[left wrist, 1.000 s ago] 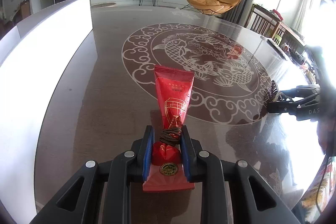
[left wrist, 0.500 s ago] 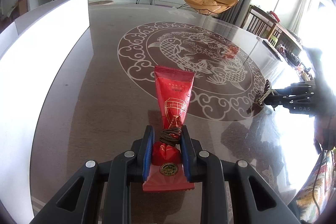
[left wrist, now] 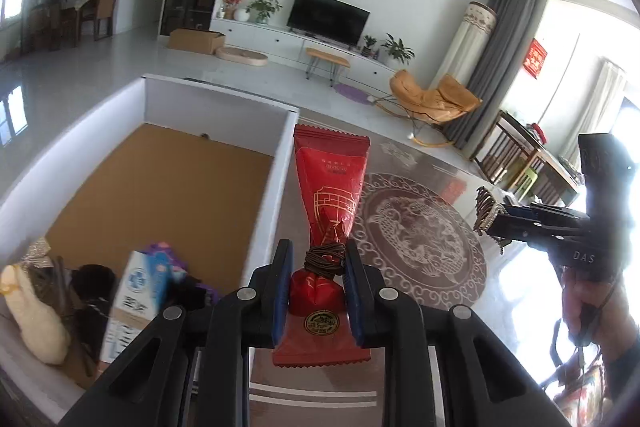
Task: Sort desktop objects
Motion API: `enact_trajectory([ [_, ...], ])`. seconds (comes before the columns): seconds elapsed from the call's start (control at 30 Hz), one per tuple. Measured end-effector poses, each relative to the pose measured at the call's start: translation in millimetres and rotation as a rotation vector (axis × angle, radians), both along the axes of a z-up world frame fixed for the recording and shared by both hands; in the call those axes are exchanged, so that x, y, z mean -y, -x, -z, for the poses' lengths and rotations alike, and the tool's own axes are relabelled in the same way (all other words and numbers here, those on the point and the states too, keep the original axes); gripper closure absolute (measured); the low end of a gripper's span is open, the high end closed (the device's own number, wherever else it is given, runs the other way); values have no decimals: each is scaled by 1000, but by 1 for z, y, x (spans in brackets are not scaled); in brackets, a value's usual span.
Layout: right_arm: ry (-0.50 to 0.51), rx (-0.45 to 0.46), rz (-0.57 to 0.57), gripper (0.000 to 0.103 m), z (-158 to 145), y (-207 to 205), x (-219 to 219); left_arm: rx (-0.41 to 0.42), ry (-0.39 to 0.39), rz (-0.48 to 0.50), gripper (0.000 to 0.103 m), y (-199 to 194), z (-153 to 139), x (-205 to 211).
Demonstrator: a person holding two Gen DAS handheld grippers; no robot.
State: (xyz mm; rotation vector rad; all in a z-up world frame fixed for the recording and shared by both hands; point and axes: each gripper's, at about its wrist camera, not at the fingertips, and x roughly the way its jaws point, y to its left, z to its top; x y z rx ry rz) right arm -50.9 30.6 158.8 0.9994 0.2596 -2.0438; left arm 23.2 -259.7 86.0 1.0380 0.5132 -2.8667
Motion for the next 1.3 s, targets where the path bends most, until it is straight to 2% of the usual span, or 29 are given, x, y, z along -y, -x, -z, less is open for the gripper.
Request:
enact_trajectory([
  [0.1,59,0,-128,71,-14,-14,84,57,46,-126,79,-11,5,61],
  [0.2,77,28,-257,71,-11,-37,165,162,45,-209,79,-16,29,112],
  [0.27,44,52,-331,71,4,-54,212,237,45,-230,79,-16,48,133],
  [0.37,-67,74,-409,71,39,-77,263,327,38,-253,78,-15,73,148],
  [0.43,-147,104,-417,65,64,-81,284,351,36,-266,71,-19,81,151],
  [0.47,-165,162,-417,53,76,-77,290,339,14,-269,55,-22,83,152],
  [0.5,-176,194,-405,32,83,-73,294,322,-2,-278,33,-26,83,152],
  [0.53,-171,197,-389,23,85,-71,291,299,-7,-300,23,-31,81,152],
  [0.57,-154,189,-377,15,84,-68,288,274,-1,-326,10,-36,78,153],
  [0.6,-147,182,-377,15,81,-67,285,257,15,-346,8,-38,74,149],
  [0.67,-146,154,-358,14,72,-63,279,242,68,-384,8,-41,65,145],
  [0.77,-155,113,-303,4,59,-52,269,255,152,-469,8,-36,51,135],
  [0.83,-159,93,-270,2,51,-47,264,307,208,-541,7,-30,44,129],
  [0.9,-173,86,-243,2,49,-43,263,387,249,-549,7,-23,43,121],
  [1.0,-194,83,-192,2,49,-36,258,447,274,-559,7,-19,47,108],
  [1.1,-195,70,-152,0,46,-31,250,500,353,-616,7,-17,50,95],
  [1.17,-199,68,-135,0,46,-29,246,487,373,-614,7,-17,51,88],
  [1.3,-198,81,-119,0,44,-25,242,409,335,-632,7,-28,42,82],
])
